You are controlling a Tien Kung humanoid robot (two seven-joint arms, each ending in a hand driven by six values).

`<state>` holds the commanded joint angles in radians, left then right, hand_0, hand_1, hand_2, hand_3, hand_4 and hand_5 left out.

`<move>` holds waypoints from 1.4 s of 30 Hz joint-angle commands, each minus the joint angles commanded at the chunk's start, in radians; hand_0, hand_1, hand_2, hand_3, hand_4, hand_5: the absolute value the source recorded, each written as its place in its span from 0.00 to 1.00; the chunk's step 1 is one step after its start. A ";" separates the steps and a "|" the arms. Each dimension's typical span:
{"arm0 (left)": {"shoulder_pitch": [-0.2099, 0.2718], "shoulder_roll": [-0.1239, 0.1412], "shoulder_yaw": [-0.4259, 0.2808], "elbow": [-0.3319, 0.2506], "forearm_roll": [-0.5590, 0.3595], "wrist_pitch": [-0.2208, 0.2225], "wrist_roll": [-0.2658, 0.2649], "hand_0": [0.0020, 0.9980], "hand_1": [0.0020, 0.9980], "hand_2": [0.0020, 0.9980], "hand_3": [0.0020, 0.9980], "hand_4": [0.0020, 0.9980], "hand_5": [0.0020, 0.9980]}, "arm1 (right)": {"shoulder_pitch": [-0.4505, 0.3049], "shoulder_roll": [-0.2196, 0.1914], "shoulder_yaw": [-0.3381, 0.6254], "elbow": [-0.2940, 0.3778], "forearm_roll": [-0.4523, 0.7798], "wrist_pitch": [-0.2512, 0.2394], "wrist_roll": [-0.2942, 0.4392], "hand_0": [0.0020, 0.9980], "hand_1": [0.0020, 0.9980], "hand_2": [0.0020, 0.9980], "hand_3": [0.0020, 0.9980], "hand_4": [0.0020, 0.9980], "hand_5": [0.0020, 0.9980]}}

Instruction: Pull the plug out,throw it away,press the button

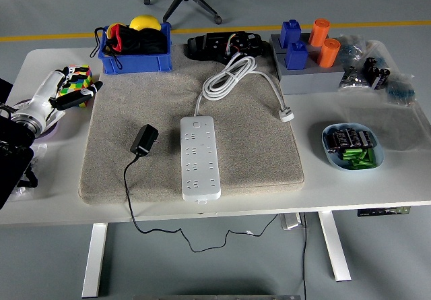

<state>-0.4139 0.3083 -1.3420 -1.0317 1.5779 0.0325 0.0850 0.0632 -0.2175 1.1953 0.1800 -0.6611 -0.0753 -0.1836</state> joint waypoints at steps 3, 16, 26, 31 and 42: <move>0.018 -0.002 -0.028 -0.010 0.007 0.000 0.001 0.86 0.86 0.79 0.82 0.78 0.41 | 0.002 0.001 -0.001 0.000 0.003 0.000 0.003 0.76 0.67 0.65 0.62 0.66 0.51; 0.032 0.016 -0.053 -0.024 0.012 -0.009 0.013 0.85 0.86 0.78 0.82 0.77 0.37 | 0.006 -0.001 0.010 0.000 -0.003 0.001 0.000 0.76 0.67 0.65 0.62 0.66 0.51; 0.018 0.032 -0.041 -0.025 0.005 -0.013 0.018 0.85 0.85 0.78 0.82 0.76 0.36 | 0.008 -0.002 0.010 0.000 -0.002 0.003 0.001 0.76 0.67 0.65 0.62 0.66 0.51; 0.017 0.036 -0.043 -0.032 0.004 -0.016 0.022 0.85 0.85 0.78 0.82 0.76 0.36 | 0.010 -0.003 0.008 0.000 -0.001 0.004 0.001 0.76 0.67 0.65 0.62 0.66 0.51; 0.014 0.035 -0.025 -0.023 0.005 -0.017 0.025 0.84 0.84 0.78 0.82 0.76 0.36 | 0.013 -0.006 -0.003 0.000 0.003 0.003 -0.001 0.76 0.67 0.65 0.62 0.66 0.51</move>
<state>-0.4002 0.3430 -1.3665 -1.0544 1.5832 0.0155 0.1103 0.0761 -0.2233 1.1926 0.1800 -0.6580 -0.0727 -0.1850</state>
